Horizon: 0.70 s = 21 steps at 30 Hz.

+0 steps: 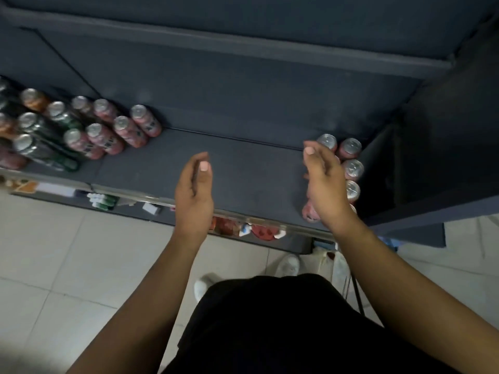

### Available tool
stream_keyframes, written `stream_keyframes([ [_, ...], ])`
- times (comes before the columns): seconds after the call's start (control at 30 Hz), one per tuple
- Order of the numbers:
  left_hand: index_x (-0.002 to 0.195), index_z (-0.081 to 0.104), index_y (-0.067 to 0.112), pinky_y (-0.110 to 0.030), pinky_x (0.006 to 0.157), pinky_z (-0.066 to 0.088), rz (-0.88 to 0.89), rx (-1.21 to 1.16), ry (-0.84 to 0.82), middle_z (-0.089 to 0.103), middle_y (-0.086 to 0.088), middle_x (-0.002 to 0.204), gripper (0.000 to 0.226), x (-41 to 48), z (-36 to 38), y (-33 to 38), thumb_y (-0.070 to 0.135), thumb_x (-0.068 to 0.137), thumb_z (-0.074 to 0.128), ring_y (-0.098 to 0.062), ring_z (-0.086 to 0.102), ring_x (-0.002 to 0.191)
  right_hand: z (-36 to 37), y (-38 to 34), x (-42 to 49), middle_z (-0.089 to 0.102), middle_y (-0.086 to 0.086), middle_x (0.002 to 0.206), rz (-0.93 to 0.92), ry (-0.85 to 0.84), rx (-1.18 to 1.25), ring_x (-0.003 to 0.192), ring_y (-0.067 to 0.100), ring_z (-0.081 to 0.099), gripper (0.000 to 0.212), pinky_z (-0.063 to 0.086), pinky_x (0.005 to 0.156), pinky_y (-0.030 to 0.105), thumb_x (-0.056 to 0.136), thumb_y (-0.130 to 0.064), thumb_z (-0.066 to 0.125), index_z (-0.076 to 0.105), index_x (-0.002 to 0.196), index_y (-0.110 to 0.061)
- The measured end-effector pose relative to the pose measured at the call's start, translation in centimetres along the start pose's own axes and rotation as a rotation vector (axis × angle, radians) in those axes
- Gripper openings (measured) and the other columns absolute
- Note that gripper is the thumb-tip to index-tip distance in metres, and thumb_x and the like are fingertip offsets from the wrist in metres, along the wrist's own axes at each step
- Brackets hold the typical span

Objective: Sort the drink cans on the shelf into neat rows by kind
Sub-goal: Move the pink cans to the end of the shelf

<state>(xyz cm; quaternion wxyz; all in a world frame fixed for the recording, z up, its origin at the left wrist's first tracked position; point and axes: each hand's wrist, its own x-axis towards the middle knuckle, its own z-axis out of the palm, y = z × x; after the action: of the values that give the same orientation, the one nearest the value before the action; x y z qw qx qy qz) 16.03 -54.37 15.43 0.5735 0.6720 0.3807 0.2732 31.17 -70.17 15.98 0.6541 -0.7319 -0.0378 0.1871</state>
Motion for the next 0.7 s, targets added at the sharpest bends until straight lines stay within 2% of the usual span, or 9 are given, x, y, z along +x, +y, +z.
stream_keyframes([
  [0.03,0.131,0.060,0.026,-0.054,0.110,0.045,0.020,-0.010,0.027,0.062,0.025,0.127,0.046,0.2,-1.6,0.3,0.057,0.100,0.047,-0.020,0.059,0.128,1.3,-0.4,-0.4,0.065,-0.018,0.108,-0.012,-0.010,0.001,0.097,-0.012,0.061,0.029,0.050,0.103,0.037,0.104,-0.025,0.057,0.064,0.129,-0.012],
  [0.1,0.133,0.058,0.024,-0.055,0.111,0.044,0.049,-0.014,0.072,0.061,0.022,0.130,0.046,0.4,-5.1,0.3,0.055,0.102,0.046,-0.021,0.058,0.130,4.2,-1.2,-1.6,0.068,-0.022,0.104,-0.027,-0.024,0.017,0.103,-0.007,0.062,0.026,0.048,0.109,0.042,0.104,-0.024,0.057,0.065,0.126,-0.013],
  [0.23,0.133,0.058,0.022,-0.054,0.109,0.045,0.066,0.006,0.126,0.062,0.031,0.122,0.040,0.4,-13.2,0.1,0.047,0.105,0.045,-0.020,0.059,0.126,11.2,-2.3,-5.1,0.070,-0.030,0.099,-0.047,-0.091,0.037,0.114,0.008,0.065,0.036,0.047,0.109,0.049,0.090,-0.043,0.058,0.067,0.116,-0.022],
  [0.3,0.133,0.058,0.021,-0.055,0.107,0.047,0.066,0.001,0.158,0.062,0.034,0.114,0.048,0.4,-17.7,0.0,0.054,0.101,0.045,-0.021,0.061,0.122,15.1,-2.5,-7.2,0.069,-0.032,0.100,-0.071,-0.133,0.051,0.121,0.015,0.063,0.035,0.046,0.110,0.051,0.091,-0.042,0.057,0.068,0.117,-0.022],
  [0.37,0.132,0.059,0.025,-0.055,0.103,0.050,0.059,0.006,0.194,0.064,0.027,0.112,0.051,0.4,-21.8,-0.3,0.062,0.099,0.046,-0.021,0.062,0.117,18.7,-2.7,-9.3,0.069,-0.035,0.099,-0.083,-0.173,0.063,0.123,0.018,0.062,0.036,0.046,0.110,0.051,0.094,-0.040,0.057,0.068,0.121,-0.018],
  [0.43,0.130,0.060,0.031,-0.053,0.102,0.051,0.039,0.009,0.222,0.065,0.021,0.111,0.048,0.3,-25.6,-0.7,0.063,0.098,0.045,-0.019,0.063,0.115,22.1,-2.7,-11.4,0.068,-0.030,0.103,-0.076,-0.217,0.064,0.124,0.018,0.061,0.039,0.046,0.110,0.051,0.098,-0.037,0.058,0.068,0.126,-0.012],
  [0.5,0.130,0.060,0.031,-0.052,0.103,0.051,0.008,-0.003,0.245,0.064,0.028,0.109,0.044,0.0,-28.8,-1.3,0.058,0.098,0.045,-0.016,0.063,0.114,25.2,-2.7,-13.0,0.066,-0.026,0.108,-0.074,-0.262,0.038,0.124,0.018,0.062,0.040,0.047,0.109,0.052,0.099,-0.038,0.059,0.067,0.129,-0.012],
  [0.6,0.134,0.059,0.029,-0.051,0.106,0.050,-0.019,-0.013,0.283,0.064,0.019,0.124,0.045,-0.4,-32.2,-2.0,0.055,0.100,0.047,-0.010,0.062,0.119,28.8,-2.8,-14.6,0.067,-0.024,0.108,-0.074,-0.327,0.001,0.121,0.016,0.063,0.044,0.050,0.107,0.049,0.089,-0.046,0.058,0.068,0.124,-0.022],
  [0.7,0.136,0.057,0.027,-0.050,0.107,0.050,-0.058,-0.044,0.339,0.062,0.010,0.132,0.037,-0.4,-34.1,-2.6,0.043,0.104,0.052,-0.010,0.062,0.119,31.5,-2.5,-15.1,0.067,-0.017,0.113,-0.084,-0.395,-0.026,0.117,0.011,0.063,0.032,0.050,0.107,0.046,0.098,-0.034,0.062,0.067,0.126,-0.020],
])
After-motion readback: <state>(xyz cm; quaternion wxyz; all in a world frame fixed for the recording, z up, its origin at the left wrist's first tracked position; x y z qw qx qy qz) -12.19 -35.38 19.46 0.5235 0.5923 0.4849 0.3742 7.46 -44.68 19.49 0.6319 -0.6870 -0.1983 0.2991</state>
